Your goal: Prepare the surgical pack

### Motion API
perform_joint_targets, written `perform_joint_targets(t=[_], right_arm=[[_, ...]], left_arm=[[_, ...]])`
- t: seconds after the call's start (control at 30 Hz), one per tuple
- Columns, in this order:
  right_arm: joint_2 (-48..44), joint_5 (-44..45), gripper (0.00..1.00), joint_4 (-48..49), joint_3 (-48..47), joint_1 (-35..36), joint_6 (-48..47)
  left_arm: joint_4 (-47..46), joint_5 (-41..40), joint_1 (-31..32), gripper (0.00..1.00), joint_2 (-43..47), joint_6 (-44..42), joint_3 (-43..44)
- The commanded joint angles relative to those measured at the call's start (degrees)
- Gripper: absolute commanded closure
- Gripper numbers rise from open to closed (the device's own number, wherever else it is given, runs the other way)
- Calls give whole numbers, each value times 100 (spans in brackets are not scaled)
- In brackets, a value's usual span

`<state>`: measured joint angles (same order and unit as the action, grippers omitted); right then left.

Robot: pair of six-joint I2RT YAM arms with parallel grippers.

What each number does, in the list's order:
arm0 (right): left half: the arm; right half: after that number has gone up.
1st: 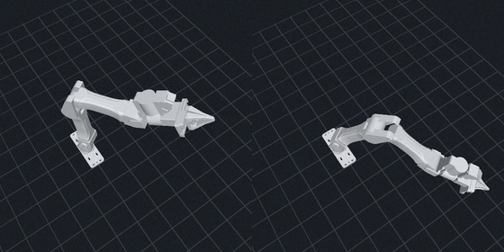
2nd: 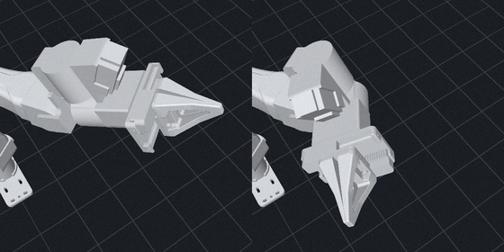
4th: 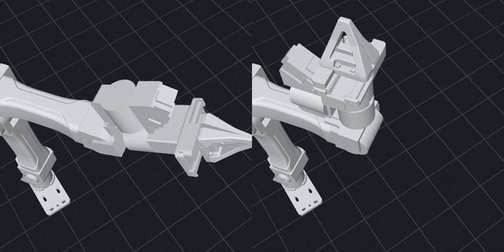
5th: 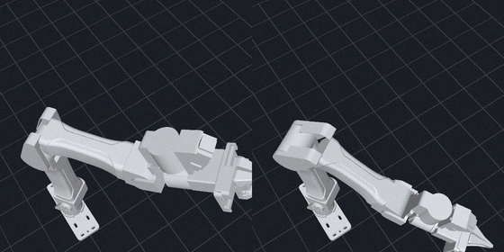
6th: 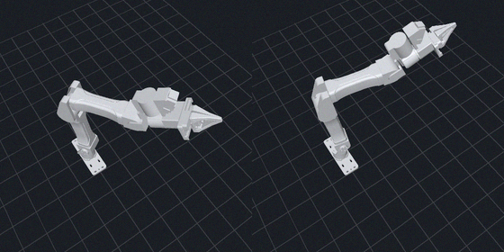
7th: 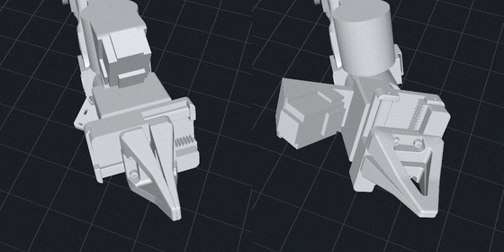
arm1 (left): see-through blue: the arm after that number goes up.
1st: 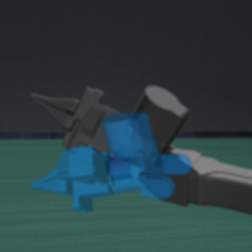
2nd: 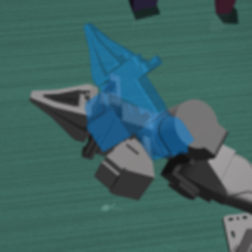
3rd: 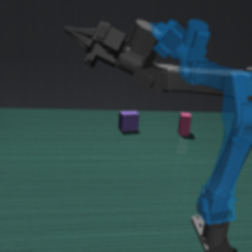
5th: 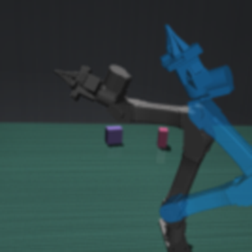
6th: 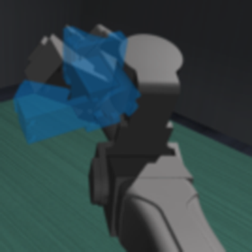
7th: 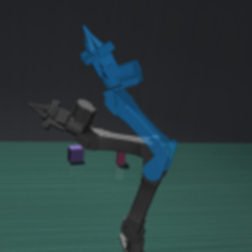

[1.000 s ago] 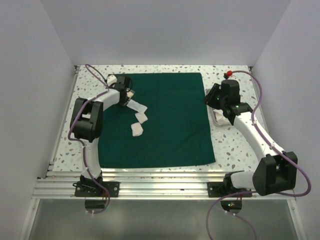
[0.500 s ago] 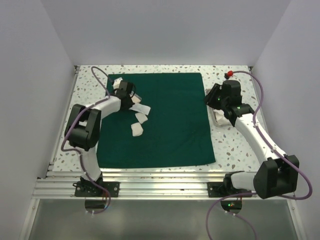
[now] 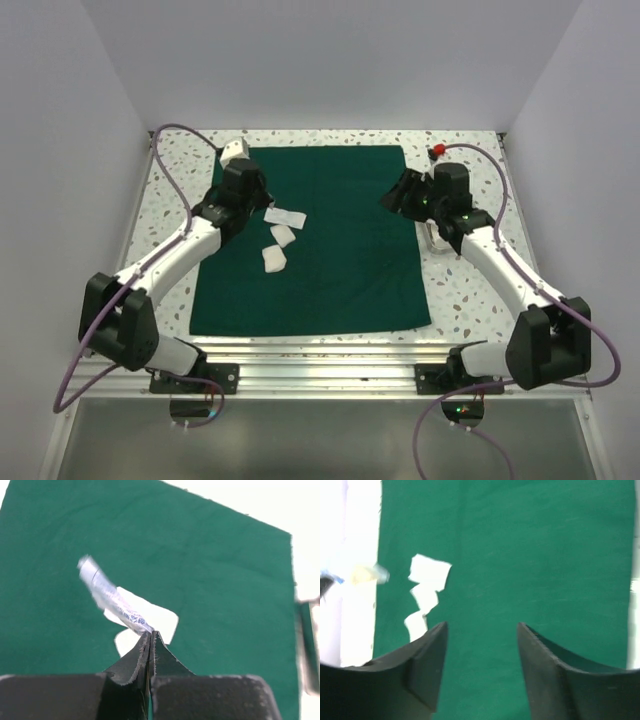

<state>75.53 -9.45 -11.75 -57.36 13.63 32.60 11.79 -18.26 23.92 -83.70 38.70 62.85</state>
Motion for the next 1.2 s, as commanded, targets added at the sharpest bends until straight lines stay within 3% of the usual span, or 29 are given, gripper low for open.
perform_joint_targets(t=[0.0, 0.1, 0.2, 0.33, 0.43, 0.57, 0.7, 0.83, 1.0, 1.17], right_arm=[[146, -1118, 37, 954, 120, 210, 62], [138, -1672, 11, 1446, 164, 395, 211], [51, -1972, 2, 2061, 357, 413, 773], [-125, -1605, 2, 2650, 847, 492, 1756], [-345, -948, 1, 3449, 1410, 562, 3160], [-328, -716, 1, 3398, 1500, 650, 3901], [-284, -584, 1, 3609, 1605, 703, 4500], [-47, -637, 1, 3373, 1421, 703, 4773], [217, -909, 2, 4092, 1701, 703, 5555], [6, -576, 2, 3856, 1834, 703, 5783]], left_arm=[[-247, -13, 121, 100, 556, -353, -132], [-510, 866, 121, 100, 890, -355, -299], [-1090, 1526, 121, 100, 1233, -83, -641], [-1820, 2194, 191, 100, 1225, 269, -853], [-2416, 2195, 420, 100, 1102, 515, -985], [-3092, 1950, 771, 100, 935, 797, -1134], [-3525, 1844, 1123, 100, 645, 902, -1030], [-3763, 2405, 1237, 100, 110, 1166, -740], [-3965, 2494, 1536, 100, -216, 877, -362], [-4255, 2424, 1677, 100, -357, 692, -352]])
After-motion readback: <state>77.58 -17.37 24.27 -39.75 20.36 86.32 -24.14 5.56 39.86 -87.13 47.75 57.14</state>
